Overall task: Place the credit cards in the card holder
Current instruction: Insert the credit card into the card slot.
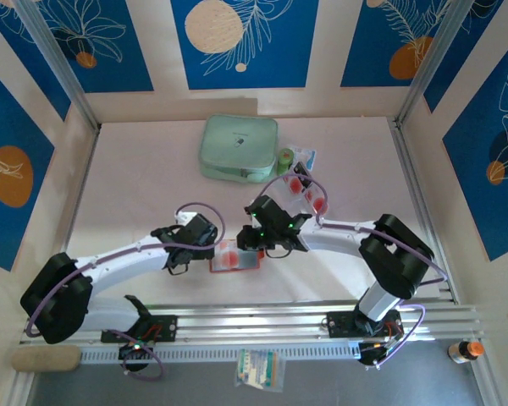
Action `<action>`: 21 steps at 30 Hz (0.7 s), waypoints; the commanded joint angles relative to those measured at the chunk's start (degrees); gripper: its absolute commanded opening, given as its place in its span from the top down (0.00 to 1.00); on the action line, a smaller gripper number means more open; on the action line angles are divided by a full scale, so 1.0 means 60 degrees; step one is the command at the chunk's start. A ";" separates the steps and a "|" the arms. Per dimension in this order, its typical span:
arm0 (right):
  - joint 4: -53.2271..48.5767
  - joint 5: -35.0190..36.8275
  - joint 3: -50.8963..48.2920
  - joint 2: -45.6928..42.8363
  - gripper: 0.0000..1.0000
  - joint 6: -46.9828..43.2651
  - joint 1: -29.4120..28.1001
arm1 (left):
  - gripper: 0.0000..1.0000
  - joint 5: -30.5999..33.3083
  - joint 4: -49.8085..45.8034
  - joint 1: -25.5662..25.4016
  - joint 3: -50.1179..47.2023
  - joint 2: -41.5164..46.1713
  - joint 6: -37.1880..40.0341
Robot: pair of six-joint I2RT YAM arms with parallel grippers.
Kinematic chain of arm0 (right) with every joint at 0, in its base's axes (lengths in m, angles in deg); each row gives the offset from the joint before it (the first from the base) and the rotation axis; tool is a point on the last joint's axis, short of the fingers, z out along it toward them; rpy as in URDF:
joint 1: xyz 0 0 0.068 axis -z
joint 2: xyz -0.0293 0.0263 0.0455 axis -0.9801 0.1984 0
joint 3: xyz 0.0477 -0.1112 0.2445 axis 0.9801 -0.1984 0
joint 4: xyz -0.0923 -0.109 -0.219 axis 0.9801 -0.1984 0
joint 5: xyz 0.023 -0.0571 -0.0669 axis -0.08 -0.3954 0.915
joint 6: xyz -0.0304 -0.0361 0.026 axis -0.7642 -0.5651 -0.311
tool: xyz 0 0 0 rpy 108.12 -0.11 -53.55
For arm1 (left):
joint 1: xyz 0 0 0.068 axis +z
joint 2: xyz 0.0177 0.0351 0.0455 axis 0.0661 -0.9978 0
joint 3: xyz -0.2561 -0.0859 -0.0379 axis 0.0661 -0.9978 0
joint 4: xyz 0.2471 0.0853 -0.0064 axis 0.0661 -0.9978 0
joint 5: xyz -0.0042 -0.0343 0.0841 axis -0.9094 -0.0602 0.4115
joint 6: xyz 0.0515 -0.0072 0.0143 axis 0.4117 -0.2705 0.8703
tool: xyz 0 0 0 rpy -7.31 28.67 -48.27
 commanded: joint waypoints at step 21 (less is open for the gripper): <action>-0.1166 -0.0462 0.1901 0.2326 0.98 -0.0607 -0.0616 | 0.00 -0.0535 0.0536 0.0161 -0.0515 -0.1219 -0.0146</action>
